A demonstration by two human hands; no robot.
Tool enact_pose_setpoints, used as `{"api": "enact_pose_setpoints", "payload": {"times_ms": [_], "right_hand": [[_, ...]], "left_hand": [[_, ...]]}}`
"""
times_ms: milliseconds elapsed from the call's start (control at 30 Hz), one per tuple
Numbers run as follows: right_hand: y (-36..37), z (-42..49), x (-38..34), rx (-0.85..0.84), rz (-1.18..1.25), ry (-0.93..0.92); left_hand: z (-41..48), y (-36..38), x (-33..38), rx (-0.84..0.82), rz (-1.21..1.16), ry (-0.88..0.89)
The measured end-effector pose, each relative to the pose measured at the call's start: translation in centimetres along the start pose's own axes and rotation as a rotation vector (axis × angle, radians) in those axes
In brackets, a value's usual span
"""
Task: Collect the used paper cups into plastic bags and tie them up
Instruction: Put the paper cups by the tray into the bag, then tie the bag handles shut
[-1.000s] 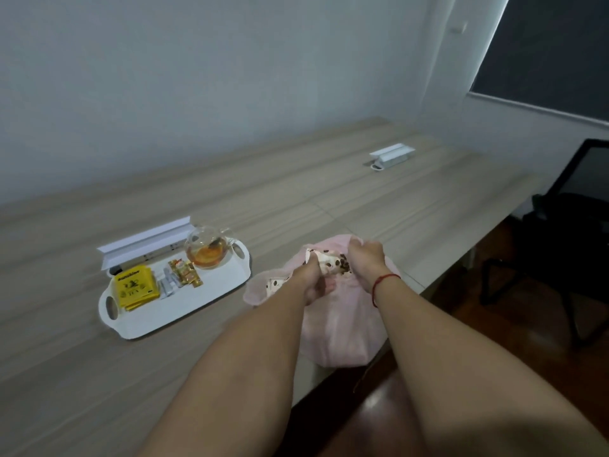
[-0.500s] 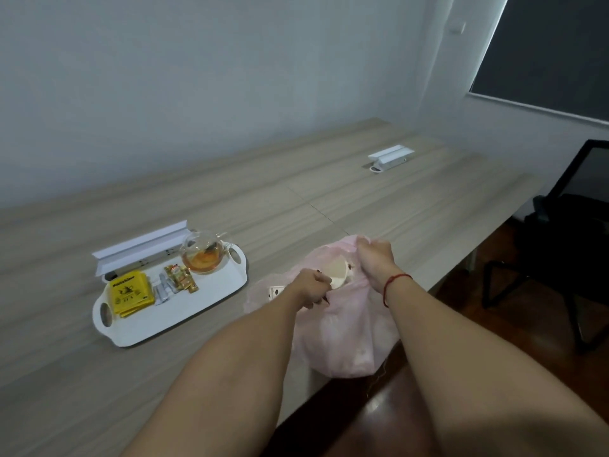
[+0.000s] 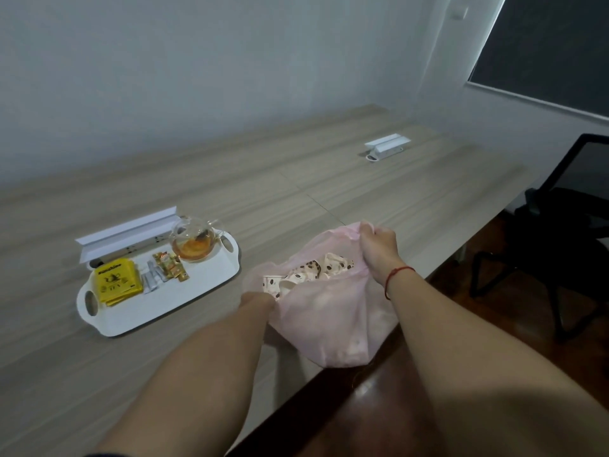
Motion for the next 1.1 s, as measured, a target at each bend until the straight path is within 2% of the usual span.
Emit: {"api": "enact_pose_setpoints", "payload": {"times_ms": [100,300,400,467,500,533,633,733,800,933,1067,1100], "right_hand": [[-0.1,-0.1,-0.1,0.003,-0.016,-0.007],[-0.1,0.1,-3.2,0.013,-0.028,-0.026],[0.0,0.1,-5.0,-0.137,-0.044,-0.048],[-0.8,0.4,-5.0,-0.215,-0.162,-0.061],[-1.9,1.1,-4.8,-0.173,-0.211,-0.064],[-3.6,2.3,-4.2,-0.054,-0.238,-0.053],[-8.5,4.3,-2.5,0.296,-0.146,0.112],[-9.5,4.3,-3.4,0.395,-0.081,0.114],[-9.5,3.9,-4.6,0.416,0.002,0.117],[-8.2,4.7,-5.1,0.341,0.205,0.213],[-3.4,2.4,-6.1,-0.001,0.344,0.269],[-2.8,1.5,-6.5,-0.032,0.341,0.265]], "left_hand": [[-1.6,-1.7,1.8,0.068,-0.085,0.047],[-5.7,-4.4,10.6,0.127,-0.205,0.324],[-8.5,-4.9,15.2,0.035,-0.214,0.439],[-9.4,-5.9,17.0,0.008,-0.106,0.501],[-9.3,-7.3,17.3,0.054,-0.054,0.521],[-8.5,-8.8,17.4,0.140,-0.030,0.534],[-4.1,-13.1,15.9,0.373,-0.145,0.421],[0.3,-14.7,14.6,0.441,-0.367,0.250],[-0.1,-15.7,14.7,0.426,-0.497,0.188],[-2.8,-17.5,16.4,0.333,-0.526,0.258],[-6.6,-13.7,18.9,0.051,-0.453,0.370],[-7.3,-13.4,19.7,0.064,-0.495,0.401]]}}
Point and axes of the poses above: each hand's wrist, its own z-axis towards the middle knuckle, its own y-axis out of the palm, x = y × z, the point moved 9 cm from there along z, towards the middle knuckle, and after that the axes turned 13 degrees about x, right-handed, at the moved point
